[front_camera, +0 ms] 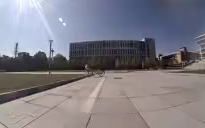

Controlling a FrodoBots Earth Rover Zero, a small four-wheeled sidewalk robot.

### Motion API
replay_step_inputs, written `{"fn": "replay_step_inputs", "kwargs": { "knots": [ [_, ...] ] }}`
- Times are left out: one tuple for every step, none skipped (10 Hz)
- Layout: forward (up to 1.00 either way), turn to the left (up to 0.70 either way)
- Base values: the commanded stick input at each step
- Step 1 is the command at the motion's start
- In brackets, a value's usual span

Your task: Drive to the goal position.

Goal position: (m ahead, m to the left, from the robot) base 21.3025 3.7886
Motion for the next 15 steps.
{"fn": "replay_step_inputs", "kwargs": {
  "knots": [
    [0.06,0.00],
    [0.06,0.00],
    [0.06,0.00],
    [0.06,0.00],
    [0.06,0.00],
    [0.06,0.00],
    [0.06,0.00],
    [0.06,0.00],
    [0.06,0.00],
    [0.06,0.00],
    [0.06,0.00],
    [0.06,0.00],
    [0.06,0.00],
    [0.06,0.00],
    [0.06,0.00]
  ]
}}
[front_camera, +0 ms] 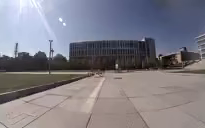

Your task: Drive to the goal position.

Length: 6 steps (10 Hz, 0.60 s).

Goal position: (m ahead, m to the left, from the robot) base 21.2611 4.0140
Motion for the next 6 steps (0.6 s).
{"fn": "replay_step_inputs", "kwargs": {
  "knots": [
    [0.06,0.00],
    [0.06,0.00],
    [0.06,0.00],
    [0.06,0.00],
    [0.06,0.00],
    [0.06,0.00]
  ]
}}
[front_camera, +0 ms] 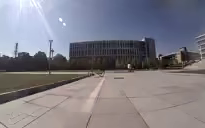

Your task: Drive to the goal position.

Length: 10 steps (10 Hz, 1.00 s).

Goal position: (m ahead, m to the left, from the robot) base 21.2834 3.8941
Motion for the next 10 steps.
{"fn": "replay_step_inputs", "kwargs": {
  "knots": [
    [0.06,0.00],
    [0.06,0.00],
    [0.06,0.00],
    [0.06,0.00],
    [0.06,0.00],
    [0.06,0.00],
    [0.06,0.00],
    [0.06,0.00],
    [0.06,0.00],
    [0.06,0.00]
  ]
}}
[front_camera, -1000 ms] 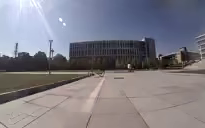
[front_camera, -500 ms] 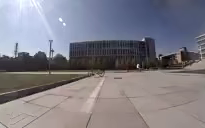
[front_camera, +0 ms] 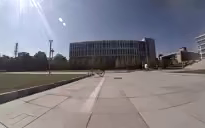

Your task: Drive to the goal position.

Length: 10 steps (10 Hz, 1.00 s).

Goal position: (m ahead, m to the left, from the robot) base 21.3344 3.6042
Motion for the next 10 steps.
{"fn": "replay_step_inputs", "kwargs": {
  "knots": [
    [0.06,0.00],
    [0.06,0.00],
    [0.06,0.00],
    [0.06,0.00],
    [0.06,0.00],
    [0.06,0.00],
    [0.06,0.00],
    [0.06,0.00],
    [0.06,0.00],
    [0.06,0.00]
  ]
}}
